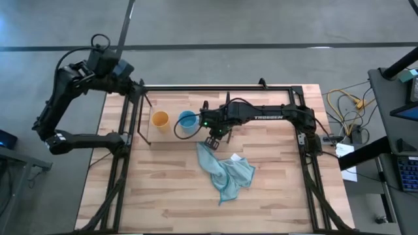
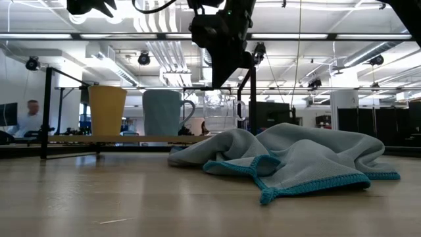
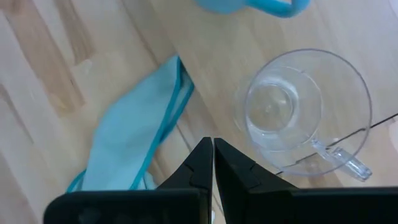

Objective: Stack small to large cups/mugs on shelf
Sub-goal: Adjust the transparent cup

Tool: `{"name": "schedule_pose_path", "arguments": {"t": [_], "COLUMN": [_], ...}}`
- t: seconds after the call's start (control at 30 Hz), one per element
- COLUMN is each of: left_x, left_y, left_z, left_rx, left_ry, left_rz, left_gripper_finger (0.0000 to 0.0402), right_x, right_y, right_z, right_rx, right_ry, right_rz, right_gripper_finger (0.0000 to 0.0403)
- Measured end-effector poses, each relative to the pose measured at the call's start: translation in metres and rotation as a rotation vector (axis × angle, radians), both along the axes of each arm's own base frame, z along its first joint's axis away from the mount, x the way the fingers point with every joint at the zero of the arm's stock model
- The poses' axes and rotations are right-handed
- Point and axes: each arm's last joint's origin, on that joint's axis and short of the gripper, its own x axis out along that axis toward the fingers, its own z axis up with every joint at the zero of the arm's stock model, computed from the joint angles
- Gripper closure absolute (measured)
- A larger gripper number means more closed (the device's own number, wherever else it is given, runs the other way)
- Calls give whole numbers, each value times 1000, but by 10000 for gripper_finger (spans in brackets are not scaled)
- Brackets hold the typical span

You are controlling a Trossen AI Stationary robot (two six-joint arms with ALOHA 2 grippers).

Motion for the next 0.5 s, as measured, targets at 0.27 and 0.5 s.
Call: {"name": "schedule_pose_path", "arguments": {"t": [0.27,0.5], "left_x": [5,6], "left_y": [4,5], "left_z": [2,1], "left_rx": [17,12], "left_ry": [-22,-19], "left_rz": [-4,-6], "left_gripper_finger": [299,299], "right_x": [0,0], "right_y": [-3,-4], "right_z": [0,-2], "right_rx": [-51,-86], "right_ry": [3,15], "right_rz": [35,72], "right_gripper_finger": [394,394]}}
